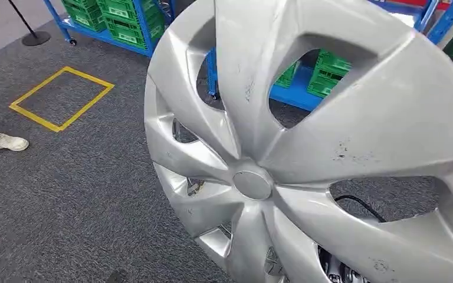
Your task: Take the parts from the cabinet and place them on the table.
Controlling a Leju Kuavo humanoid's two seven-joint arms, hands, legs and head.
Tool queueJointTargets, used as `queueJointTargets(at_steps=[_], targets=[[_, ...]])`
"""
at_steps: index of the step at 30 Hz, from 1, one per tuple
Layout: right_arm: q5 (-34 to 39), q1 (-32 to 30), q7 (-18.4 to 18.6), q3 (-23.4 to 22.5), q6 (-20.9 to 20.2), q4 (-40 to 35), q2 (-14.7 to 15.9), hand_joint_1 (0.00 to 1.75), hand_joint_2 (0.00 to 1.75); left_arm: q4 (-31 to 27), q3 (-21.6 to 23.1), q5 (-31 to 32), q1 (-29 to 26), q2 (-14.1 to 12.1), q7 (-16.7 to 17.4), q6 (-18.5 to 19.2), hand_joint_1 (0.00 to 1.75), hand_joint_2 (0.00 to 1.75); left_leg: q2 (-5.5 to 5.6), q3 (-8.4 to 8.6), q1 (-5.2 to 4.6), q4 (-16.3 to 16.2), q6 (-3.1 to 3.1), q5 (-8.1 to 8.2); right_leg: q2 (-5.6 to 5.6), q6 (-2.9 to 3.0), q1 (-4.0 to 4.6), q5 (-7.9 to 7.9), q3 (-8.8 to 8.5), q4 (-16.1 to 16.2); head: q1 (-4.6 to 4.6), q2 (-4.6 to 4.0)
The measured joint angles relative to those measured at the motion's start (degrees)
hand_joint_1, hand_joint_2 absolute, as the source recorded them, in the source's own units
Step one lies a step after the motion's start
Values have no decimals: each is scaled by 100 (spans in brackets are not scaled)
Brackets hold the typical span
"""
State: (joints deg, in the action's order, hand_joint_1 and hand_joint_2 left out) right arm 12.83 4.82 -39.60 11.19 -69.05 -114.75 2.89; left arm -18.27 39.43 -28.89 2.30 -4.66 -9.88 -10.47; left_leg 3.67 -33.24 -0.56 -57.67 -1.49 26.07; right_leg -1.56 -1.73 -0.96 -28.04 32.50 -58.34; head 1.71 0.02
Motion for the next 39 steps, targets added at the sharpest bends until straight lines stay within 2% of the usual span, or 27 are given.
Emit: queueJointTargets(at_steps=[3,4,5,7,9,10,11,12,13,14,15,16,19,20,21,23,25,26,27,29,30,31,34,35,36,37,39], targets=[[-4,6,0,-2,0,-13,-7,175,175,0,-11,0,-43,-2,-2,-11,0,175,40,-51,37,-1,62,-29,66,109,30,32,15,-6,2,0],[-7,11,0,-2,0,-13,-9,175,175,0,-11,0,-54,-2,-2,-15,0,175,50,-58,42,-17,82,-15,88,149,-4,55,10,14,4,0],[-9,21,0,-2,0,-15,-13,175,175,0,-11,2,-61,-7,-2,-20,0,175,-42,-110,55,-84,117,46,110,171,-29,64,-2,26,0,0],[-13,21,0,-2,0,-15,-31,175,175,0,-20,2,-43,-9,-2,-35,0,175,-264,-392,78,-709,193,391,157,217,-21,51,-8,26,43,0],[-17,20,0,-2,2,-15,-31,175,175,0,-24,9,-44,-4,-2,-35,0,175,-303,-848,113,-1632,234,744,226,240,-7,45,-6,25,43,0],[-20,18,0,-2,0,-15,-31,175,175,0,-24,11,-49,2,-2,-35,0,175,-307,-970,124,-1846,240,758,263,243,-5,42,-6,24,43,0],[-24,20,0,0,2,-15,-31,175,175,0,-24,11,-51,2,-2,-37,0,175,-314,-943,126,-1758,234,649,289,242,-1,41,-10,24,43,0],[-24,24,0,0,4,-15,-31,175,175,0,-26,13,-49,2,0,-37,0,175,-331,-797,125,-1439,222,450,320,242,2,40,-14,24,43,0],[-24,30,0,0,4,-15,-33,175,175,0,-31,17,-47,-2,-2,-39,0,175,-375,-534,118,-912,196,195,349,241,7,39,-21,25,43,0],[-24,37,0,-2,7,-15,-37,175,175,-2,-33,20,-40,-7,-2,-42,0,175,-483,-237,105,-361,149,-22,370,240,11,38,-28,26,43,0],[-26,41,0,-2,7,-17,-37,175,175,-2,-35,24,-25,-18,-2,-44,0,175,-712,-82,43,-47,111,23,394,233,21,35,-26,26,39,2],[-26,45,0,-2,9,-17,-33,175,175,-4,-35,31,-15,-15,-2,-44,0,175,-655,-101,9,-33,95,12,415,207,56,24,-11,29,39,0],[-37,44,0,2,13,-17,-37,175,175,-7,-37,68,-22,-31,0,-48,0,175,-530,-122,-13,-4,44,-4,528,128,47,28,-44,75,41,0],[-37,43,0,0,13,-29,-33,175,175,-9,-39,72,-29,-31,2,-50,0,175,-476,6,69,117,-9,-88,519,106,38,-16,-12,19,33,2],[-42,43,0,0,13,-35,-33,175,175,-13,-37,81,-20,-17,0,-50,0,175,-440,24,49,158,-50,-115,373,113,34,-103,38,-125,22,0],[-35,41,0,-4,13,-39,-26,175,175,-15,-42,79,0,-17,0,-50,0,175,-346,9,45,153,-73,-130,226,175,31,-471,422,-943,-2,0],[-42,28,0,-2,13,-39,-26,175,175,-15,-39,81,-8,-15,0,-50,0,175,-245,-1,31,146,-74,-130,200,158,31,-693,811,-1707,-5,0],[-44,21,0,-4,13,-39,-18,175,175,-15,-42,81,-13,-15,0,-50,0,175,-193,1,28,144,-74,-130,200,120,29,-637,815,-1685,-5,0],[-44,24,0,-4,13,-39,-15,175,175,-15,-41,81,-17,-11,0,-48,0,175,-143,4,28,139,-73,-130,196,69,26,-493,687,-1401,-5,0],[-44,30,0,-2,13,-46,-15,175,175,-15,-39,90,-14,-4,0,-50,0,175,-41,8,30,108,-61,-124,124,-22,10,-67,179,-340,-7,0],[-46,36,0,-2,13,-46,-15,175,175,-15,-42,94,-14,0,0,-50,0,175,-7,-16,33,76,-40,-110,-38,9,-6,35,19,55,-13,0],[-50,33,0,-2,13,-50,-18,175,175,-15,-46,96,-15,0,0,-50,0,175,35,-47,-10,38,0,-88,8,89,18,66,-11,66,-9,0],[-52,38,0,-2,13,-55,-18,175,175,-15,-63,105,-42,-4,0,-50,0,175,66,-91,22,47,76,-120,60,180,57,96,14,52,-5,0],[-52,42,0,-2,13,-59,-24,175,175,-15,-74,107,-44,-15,2,-50,0,175,46,-111,28,13,102,-90,89,220,-6,123,-1,89,-11,0],[-55,52,0,-2,13,-61,-24,175,175,-15,-79,118,-44,-2,2,-50,0,175,-141,-179,20,-127,148,13,113,247,-2,123,-14,90,0,0],[-52,51,0,-2,11,-63,-35,175,175,-15,-87,122,-32,-9,2,-50,0,175,-236,-317,38,-434,184,196,138,268,-1,111,-19,89,19,0],[-54,51,0,-4,4,-63,-37,175,175,-15,-94,123,-21,-11,4,-48,0,175,-294,-787,84,-1413,234,634,204,275,12,106,-16,87,15,0]])
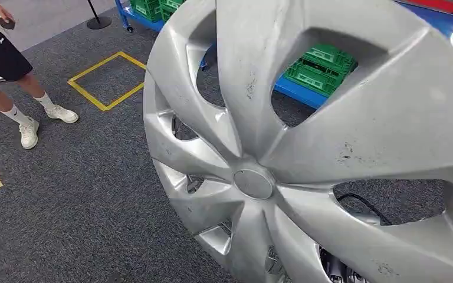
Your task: Take the parts from the cabinet and place them on the table.
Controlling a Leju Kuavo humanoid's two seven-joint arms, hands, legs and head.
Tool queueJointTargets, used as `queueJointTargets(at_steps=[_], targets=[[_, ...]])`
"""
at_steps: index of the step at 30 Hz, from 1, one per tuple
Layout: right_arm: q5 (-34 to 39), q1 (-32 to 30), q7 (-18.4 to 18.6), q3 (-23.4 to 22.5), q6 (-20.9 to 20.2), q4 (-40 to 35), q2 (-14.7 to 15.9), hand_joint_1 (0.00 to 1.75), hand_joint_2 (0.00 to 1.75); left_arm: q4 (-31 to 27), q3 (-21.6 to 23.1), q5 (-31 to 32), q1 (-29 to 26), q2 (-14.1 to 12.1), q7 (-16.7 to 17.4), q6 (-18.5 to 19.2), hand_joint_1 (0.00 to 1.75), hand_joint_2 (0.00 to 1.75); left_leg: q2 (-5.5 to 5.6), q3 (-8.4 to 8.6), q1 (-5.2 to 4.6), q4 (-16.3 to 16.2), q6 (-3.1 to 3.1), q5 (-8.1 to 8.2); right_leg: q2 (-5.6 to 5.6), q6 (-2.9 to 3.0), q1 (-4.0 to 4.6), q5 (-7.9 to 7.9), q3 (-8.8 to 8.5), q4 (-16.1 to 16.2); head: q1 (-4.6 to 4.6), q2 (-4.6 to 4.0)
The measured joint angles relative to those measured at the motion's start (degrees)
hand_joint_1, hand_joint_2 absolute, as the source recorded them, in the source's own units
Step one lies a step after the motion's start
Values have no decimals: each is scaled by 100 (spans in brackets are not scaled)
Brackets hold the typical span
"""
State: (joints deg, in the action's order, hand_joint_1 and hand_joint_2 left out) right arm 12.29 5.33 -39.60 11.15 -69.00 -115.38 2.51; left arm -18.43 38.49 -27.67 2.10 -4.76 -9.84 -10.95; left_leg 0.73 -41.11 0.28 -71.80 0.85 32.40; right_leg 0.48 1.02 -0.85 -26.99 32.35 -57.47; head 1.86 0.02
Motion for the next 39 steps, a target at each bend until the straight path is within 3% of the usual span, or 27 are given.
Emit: queueJointTargets(at_steps=[1,2,3,5,6,7,10,11,12,13,15,16,17,18,19,21,22,25,27,29,31,32,33,34,36,37,39], targets=[[-2,-4,0,2,0,2,0,175,175,0,0,4,-8,4,0,5,0,175,-4,-172,17,-348,15,94,36,0,1,-1,0,-1,0,0],[-7,-8,0,2,-2,2,0,175,175,0,0,8,-13,9,4,7,0,175,-5,-227,32,-438,23,68,71,0,2,-4,-2,-1,0,0],[-7,-7,0,2,-2,2,0,175,175,0,0,9,-13,7,7,7,0,175,-16,-127,41,-208,20,-103,106,0,2,-6,-3,-1,0,0],[-7,-3,0,2,-2,0,-2,175,175,0,-4,9,-9,2,7,7,0,175,-120,410,41,829,-1,-586,167,-7,2,-14,-21,1,2,0],[-7,2,0,2,-2,0,-4,175,175,0,-4,11,-1,-2,6,7,0,175,-303,695,30,1336,-26,-720,189,-20,6,-22,-34,2,2,0],[-7,3,0,2,-2,-2,-4,175,175,0,-7,15,17,-2,7,7,0,175,-333,722,-33,1421,-41,-645,211,-48,63,-39,-24,-9,0,0],[-15,12,0,2,-4,-2,-15,175,175,-2,-4,17,9,-13,9,7,0,175,-197,684,-68,1425,-147,-655,306,-126,33,-37,-44,31,-7,0],[-15,12,0,2,-2,-4,-20,175,175,-2,-7,17,5,-26,9,7,0,175,-155,774,-53,1490,-204,-700,323,-165,33,-49,-61,36,2,0],[-15,12,0,0,-2,-2,-17,175,175,-2,-7,19,-2,-18,9,7,0,175,-125,801,-19,1545,-240,-741,196,-167,15,-109,-2,-67,-16,0],[-9,13,0,-2,-2,-7,-20,175,175,-2,-7,26,7,-17,9,7,0,175,-92,798,-14,1551,-278,-762,93,-131,16,-266,123,-327,-18,0],[-11,2,-2,-9,-2,-7,-13,175,175,-2,-9,35,16,-20,9,9,0,175,-5,784,-25,1550,-297,-763,7,-77,16,-662,592,-1311,-35,0],[-15,-3,0,-9,-2,-4,-13,175,175,-2,-9,35,12,-20,9,11,0,175,47,779,-31,1547,-298,-762,-6,-84,16,-780,811,-1738,-35,0],[-18,-19,0,-9,-2,-4,-9,175,175,-2,-9,37,7,-20,9,13,0,175,99,780,-36,1546,-298,-762,-7,-114,16,-779,900,-1884,-35,0],[-15,-23,0,-11,-2,-4,-9,175,175,-2,-9,41,3,-18,9,15,0,175,149,784,-36,1543,-298,-762,-10,-154,15,-684,847,-1732,-37,0],[-15,-20,0,-11,-2,-4,-9,175,175,-2,-9,44,2,-17,9,15,0,175,202,788,-35,1540,-296,-761,-15,-205,12,-505,675,-1345,-37,0],[-15,-18,0,-11,-2,-4,-9,175,175,-2,-9,44,6,-4,9,15,0,175,311,793,-32,1511,-276,-749,-138,-271,-4,-67,142,-216,-40,0],[-18,-18,0,-11,-2,-4,-9,175,175,-2,-9,46,7,0,9,15,0,175,351,761,-54,1469,-243,-730,-275,-199,7,-8,67,-34,-40,0],[-15,-14,0,-9,-2,-9,-11,175,175,-2,-9,52,-27,-4,9,13,0,175,403,713,-43,1473,-160,-740,-190,-97,48,26,66,-28,-37,0],[-15,-3,0,-9,-2,-9,-20,175,175,-2,-9,52,-39,-11,9,13,0,175,385,671,-33,1422,-108,-689,-125,-47,-17,57,34,13,-40,2],[-11,2,0,-9,-2,-11,-31,175,175,-2,-9,52,-18,-7,9,9,0,175,91,402,-23,795,-27,-322,-65,-1,-10,30,14,14,0,0],[-11,1,0,-11,-2,-9,-31,175,175,-2,-13,52,-14,-11,9,9,0,175,3,-59,8,-131,16,50,8,13,6,19,14,11,-5,0],[-13,-3,0,-11,-4,-9,-31,175,175,-2,-11,52,-25,-2,9,15,0,175,-4,-209,20,-403,27,96,51,16,8,15,13,10,-2,0],[-11,-5,0,-9,-2,-9,-31,175,175,-2,-11,52,-31,4,9,13,0,175,-6,-201,34,-346,27,-5,89,18,10,11,8,10,-2,0],[-11,-3,0,-11,-4,-9,-31,175,175,-2,-11,52,-30,4,9,13,0,175,-23,-59,37,-32,22,-200,127,23,12,5,1,10,-2,0],[-11,0,0,-11,-7,-9,-35,175,175,-2,-20,52,-24,-7,9,13,0,175,-166,497,25,1029,-22,-674,188,9,16,-14,-33,12,-2,0],[-7,2,0,-11,-9,-9,-35,175,175,-2,-24,52,-15,-9,9,13,0,175,-346,693,-5,1404,-55,-710,213,-4,32,-28,-43,12,-5,0],[-2,3,0,-15,-11,-9,-35,175,175,-2,-26,59,2,-11,9,13,0,175,-280,682,-61,1434,-103,-684,270,-48,70,-50,-29,8,-9,0]])
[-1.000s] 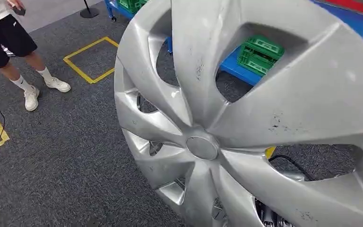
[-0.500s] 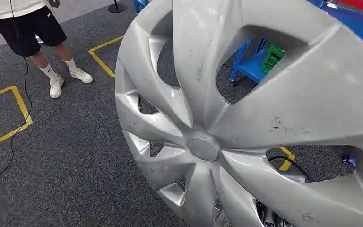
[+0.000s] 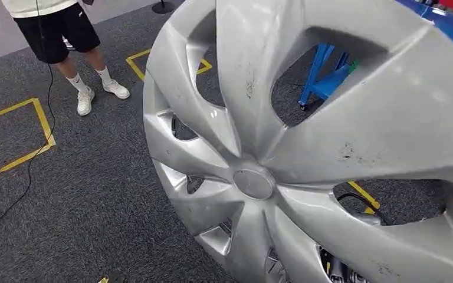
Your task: Take the parts from the cabinet and place them on the table.
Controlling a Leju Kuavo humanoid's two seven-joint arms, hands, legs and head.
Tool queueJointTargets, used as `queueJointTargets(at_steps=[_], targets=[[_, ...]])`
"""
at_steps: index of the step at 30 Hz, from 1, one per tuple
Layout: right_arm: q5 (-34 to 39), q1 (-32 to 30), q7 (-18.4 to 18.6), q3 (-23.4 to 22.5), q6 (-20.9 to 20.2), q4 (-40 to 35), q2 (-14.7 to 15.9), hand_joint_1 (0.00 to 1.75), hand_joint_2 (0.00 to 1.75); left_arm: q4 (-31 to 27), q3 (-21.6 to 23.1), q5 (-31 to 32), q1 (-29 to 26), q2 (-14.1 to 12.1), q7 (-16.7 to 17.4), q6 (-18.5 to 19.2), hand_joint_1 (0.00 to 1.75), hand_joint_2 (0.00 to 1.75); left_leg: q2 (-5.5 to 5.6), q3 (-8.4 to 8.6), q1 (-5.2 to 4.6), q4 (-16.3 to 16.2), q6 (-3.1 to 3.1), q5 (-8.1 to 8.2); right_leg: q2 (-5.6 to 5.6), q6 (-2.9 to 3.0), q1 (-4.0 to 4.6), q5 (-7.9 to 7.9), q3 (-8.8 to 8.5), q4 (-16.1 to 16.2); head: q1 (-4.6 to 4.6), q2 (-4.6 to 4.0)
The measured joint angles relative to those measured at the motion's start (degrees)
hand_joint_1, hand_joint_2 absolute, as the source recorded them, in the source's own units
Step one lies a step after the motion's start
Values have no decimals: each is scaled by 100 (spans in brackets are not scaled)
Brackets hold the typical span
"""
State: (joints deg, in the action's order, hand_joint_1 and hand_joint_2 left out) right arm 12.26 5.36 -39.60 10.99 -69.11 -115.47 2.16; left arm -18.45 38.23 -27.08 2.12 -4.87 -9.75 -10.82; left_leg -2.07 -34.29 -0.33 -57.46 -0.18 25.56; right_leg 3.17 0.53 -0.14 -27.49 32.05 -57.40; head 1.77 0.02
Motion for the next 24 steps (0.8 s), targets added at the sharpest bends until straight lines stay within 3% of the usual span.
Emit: queueJointTargets(at_steps=[2,3,4,5,7,8,9,10,12,13,14,17,18,19,20,22,23,24], targets=[[2,4,0,0,-2,0,0,175,175,2,-2,0,-21,-15,0,0,0,175,76,-11,-21,21,-61,-8,73,-50,-15,-3,-23,27,4,0],[9,5,0,-2,-2,0,0,175,175,2,-4,0,-19,-20,0,0,0,175,126,92,37,113,-119,-67,66,-77,-10,-42,13,-8,4,2],[7,6,0,-4,-2,2,2,175,175,2,-4,2,-20,-13,-4,0,0,175,157,118,28,143,-144,-85,-60,-72,-28,-117,56,-155,-22,0],[18,8,0,-13,-2,2,2,175,175,0,-4,4,-5,-13,0,0,0,175,200,117,37,142,-168,-95,-175,-35,-33,-299,224,-515,-22,0],[17,-1,0,-31,-4,9,11,175,175,2,-4,4,5,-13,0,0,0,175,297,113,35,139,-178,-91,-266,-2,-35,-662,726,-1512,-39,0],[13,-7,0,-31,-4,13,11,175,175,2,-4,4,0,-13,0,0,0,175,348,111,34,137,-179,-90,-276,-27,-35,-731,915,-1848,-44,0],[13,-18,0,-37,-4,18,15,175,175,2,-4,4,-3,-13,0,2,0,175,403,113,36,136,-177,-89,-277,-61,-41,-688,960,-1872,-42,0],[13,-20,0,-42,-4,20,18,175,175,2,-4,4,-4,-11,0,4,0,175,457,116,41,133,-175,-88,-277,-121,-58,-551,875,-1639,-46,0],[13,-16,0,-42,-4,20,17,175,175,2,-4,4,-1,0,0,9,0,175,579,123,55,93,-142,-66,-334,-250,-112,-92,393,-567,-48,0],[13,-13,0,-42,-7,20,17,175,175,2,-4,4,-3,2,0,9,0,175,631,101,55,59,-107,-44,-471,-271,-150,57,184,-100,-59,0],[13,-10,0,-42,-11,24,15,175,175,2,-7,4,-4,0,0,9,0,175,667,75,21,6,-56,-9,-461,-189,-111,82,137,-82,-64,0],[11,6,0,-42,-15,26,18,175,175,2,-7,4,-40,0,0,11,0,175,709,50,63,26,10,-25,-397,-83,-63,96,163,-94,-61,0],[13,14,0,-42,-15,26,15,175,175,2,-7,4,-43,-6,0,11,0,175,708,40,72,-3,40,7,-362,-37,-120,114,146,-63,-61,0],[13,24,0,-42,-15,26,15,175,175,2,-7,4,-46,4,0,11,0,175,537,-16,64,-111,69,83,-339,-7,-110,112,133,-63,-52,0],[15,22,0,-42,-15,26,11,175,175,2,-7,4,-33,4,0,7,0,175,390,-147,69,-419,96,267,-310,29,-102,95,120,-63,-19,0],[15,22,0,-42,-15,26,9,175,175,2,-9,4,-19,0,0,7,0,175,285,-610,96,-1371,132,694,-244,50,-70,83,119,-65,-22,0],[11,18,0,-42,-15,28,9,175,175,2,-7,4,-26,9,0,13,0,175,277,-810,100,-1759,140,806,-202,57,-61,78,119,-65,-24,0],[9,16,0,-39,-15,28,9,175,175,2,-4,4,-33,13,2,13,0,175,277,-885,101,-1873,139,783,-168,60,-52,71,115,-65,-22,0]])
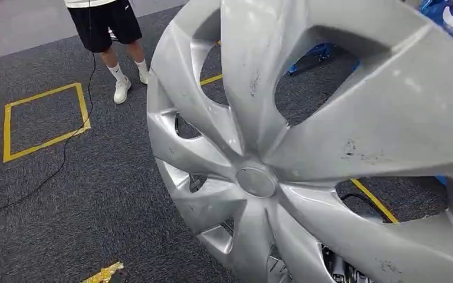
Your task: Take the parts from the cabinet and place them on the table.
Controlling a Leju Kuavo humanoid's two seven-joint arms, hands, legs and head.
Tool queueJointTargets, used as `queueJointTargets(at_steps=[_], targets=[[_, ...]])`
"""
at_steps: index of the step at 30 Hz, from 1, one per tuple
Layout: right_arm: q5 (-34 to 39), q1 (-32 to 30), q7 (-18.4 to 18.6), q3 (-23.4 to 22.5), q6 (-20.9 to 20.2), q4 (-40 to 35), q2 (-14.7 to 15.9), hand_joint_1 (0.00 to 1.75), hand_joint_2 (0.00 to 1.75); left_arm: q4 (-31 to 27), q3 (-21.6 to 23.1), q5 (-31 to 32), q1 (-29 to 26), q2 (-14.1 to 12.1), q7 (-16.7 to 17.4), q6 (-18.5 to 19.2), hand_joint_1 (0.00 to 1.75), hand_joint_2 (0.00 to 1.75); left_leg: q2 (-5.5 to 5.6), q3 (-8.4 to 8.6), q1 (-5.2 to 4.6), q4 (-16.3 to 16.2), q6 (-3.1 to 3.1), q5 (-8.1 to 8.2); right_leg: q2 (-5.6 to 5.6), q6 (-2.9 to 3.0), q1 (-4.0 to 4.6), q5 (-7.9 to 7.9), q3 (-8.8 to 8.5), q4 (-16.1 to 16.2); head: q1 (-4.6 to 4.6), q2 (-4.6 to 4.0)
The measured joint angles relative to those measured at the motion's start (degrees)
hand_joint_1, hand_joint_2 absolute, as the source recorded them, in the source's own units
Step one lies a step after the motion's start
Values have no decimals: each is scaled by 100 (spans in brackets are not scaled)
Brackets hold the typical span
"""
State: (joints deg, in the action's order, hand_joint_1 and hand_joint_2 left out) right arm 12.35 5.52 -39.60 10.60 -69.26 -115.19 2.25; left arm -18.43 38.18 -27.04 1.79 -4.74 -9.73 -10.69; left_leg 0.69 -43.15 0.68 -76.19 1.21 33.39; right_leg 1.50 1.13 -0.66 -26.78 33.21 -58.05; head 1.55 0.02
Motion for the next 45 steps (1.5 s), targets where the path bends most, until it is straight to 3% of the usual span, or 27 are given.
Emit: queueJointTargets(at_steps=[1,3,4,5,9,10,12,14,15,16,17,19,21,23,25,27,29,30,31,32,34,35,36,39,41,43,45], targets=[[0,0,0,0,0,0,0,175,175,0,0,0,0,2,-2,0,0,175,-2,75,0,190,-12,-154,40,3,10,-5,-7,0,0,0],[2,3,0,-2,0,0,0,175,175,0,-4,0,4,-4,-2,0,0,175,-65,548,-11,1134,-63,-628,106,13,30,-18,-37,0,0,0],[2,6,0,-2,-4,0,0,175,175,0,-4,0,8,-11,-2,0,0,175,-242,849,-42,1688,-121,-824,135,15,38,-24,-52,2,0,0],[2,5,0,-2,-9,0,0,175,175,0,-7,4,28,-15,-2,0,0,175,-349,890,-108,1812,-134,-727,161,-9,78,-36,-44,-1,-7,0],[7,18,0,-7,-31,2,-7,175,175,2,-11,4,16,-41,-2,2,0,175,-189,926,-134,1901,-246,-790,276,-94,75,-38,-72,54,-2,0],[7,22,0,-11,-33,2,-7,175,175,4,-11,7,8,-35,-4,4,0,175,-160,1005,-72,1997,-271,-853,159,-104,56,-81,-26,-33,-9,0],[26,22,0,-42,-48,2,-4,175,175,4,-15,11,47,-31,-6,4,0,175,-97,1013,-65,2018,-318,-877,-66,-51,36,-398,283,-687,-29,0],[92,10,0,-55,-57,29,0,175,175,4,-24,13,47,-28,-9,7,0,175,-33,1007,-68,2013,-321,-873,-106,-47,18,-712,749,-1606,-42,0],[112,-7,0,-55,-59,50,0,175,175,4,-28,13,43,-28,-9,7,0,175,-5,1008,-68,2011,-319,-872,-107,-84,16,-731,874,-1814,-42,0],[149,-18,0,-57,-59,70,2,175,175,7,-33,13,41,-26,-9,9,0,175,29,1010,-65,2008,-316,-870,-107,-138,5,-643,846,-1699,-42,0],[173,-15,0,-57,-59,85,2,175,175,7,-41,13,43,-20,-9,22,0,175,58,1013,-61,2000,-307,-865,-107,-208,-17,-457,683,-1314,-44,0],[203,-15,0,-57,-59,94,0,175,175,7,-55,15,44,-4,-11,28,0,175,119,1012,-50,1942,-249,-826,-120,-320,-68,-30,157,-220,-44,0],[208,-19,0,-52,-59,105,-4,175,175,9,-68,17,42,-15,-15,28,0,175,142,967,-90,1857,-172,-773,-142,-206,-54,22,62,-36,-44,0],[221,-28,0,-50,-59,122,-9,175,175,11,-81,17,22,-11,-15,31,0,175,142,964,-61,1882,-139,-787,-140,-135,2,18,72,-53,-41,0],[232,-26,0,-50,-59,125,-15,175,175,13,-96,22,16,-9,-17,31,0,175,103,912,-33,1819,-74,-724,-137,-70,-40,44,54,-29,-44,2],[218,-30,0,-50,-59,125,-48,175,175,13,-109,39,21,-9,-22,31,0,175,13,691,-21,1259,-27,-385,-132,-9,-31,30,37,-29,-24,0],[197,-42,0,-52,-63,125,-61,175,175,13,-111,68,14,-7,-24,33,0,175,3,219,-10,294,-2,13,-128,-5,-9,27,43,-31,-24,0],[179,-51,0,-55,-70,125,-70,175,175,13,-111,74,7,0,-22,39,0,175,2,68,-9,15,-4,58,-127,1,3,23,42,-32,-24,0],[158,-61,0,-61,-81,125,-81,175,175,13,-111,83,4,0,-24,39,0,175,2,63,-10,34,-18,-23,-127,2,16,22,37,-32,-24,0],[134,-65,0,-76,-92,120,-94,175,175,13,-114,100,5,0,-22,39,0,175,2,169,-11,295,-43,-207,-128,6,30,19,31,-32,-24,0],[107,-64,0,-98,-109,90,-120,175,175,13,-118,116,9,-13,-22,46,0,175,-18,692,-42,1340,-135,-722,-128,12,52,13,4,-31,-24,0],[103,-62,0,-105,-111,72,-129,175,175,13,-122,116,10,-18,-22,46,0,175,-129,874,-90,1711,-190,-795,-120,11,52,12,-1,-27,-26,0],[94,-57,0,-122,-116,66,-144,175,175,13,-127,118,22,-26,-22,55,0,175,-198,916,-139,1819,-216,-726,-113,4,93,10,24,-37,-31,0],[46,-57,0,-144,-131,55,-177,175,175,13,-140,125,25,-52,-22,55,0,175,-117,882,-170,1827,-257,-736,-31,-39,58,14,29,-8,-26,0],[31,-55,0,-166,-131,28,-181,175,175,11,-140,127,18,-41,-24,61,0,175,-35,1037,-116,2012,-296,-839,-50,-71,64,-65,82,-133,-35,0],[28,-40,0,-197,-131,26,-184,175,175,11,-140,136,33,-37,-22,83,0,175,41,1035,-100,2018,-335,-863,-94,-36,49,-407,421,-863,-46,0],[9,-58,0,-210,-131,26,-181,175,175,13,-138,142,23,-33,-19,83,0,175,135,1029,-100,2011,-334,-863,-101,-58,18,-671,833,-1712,-44,0]])
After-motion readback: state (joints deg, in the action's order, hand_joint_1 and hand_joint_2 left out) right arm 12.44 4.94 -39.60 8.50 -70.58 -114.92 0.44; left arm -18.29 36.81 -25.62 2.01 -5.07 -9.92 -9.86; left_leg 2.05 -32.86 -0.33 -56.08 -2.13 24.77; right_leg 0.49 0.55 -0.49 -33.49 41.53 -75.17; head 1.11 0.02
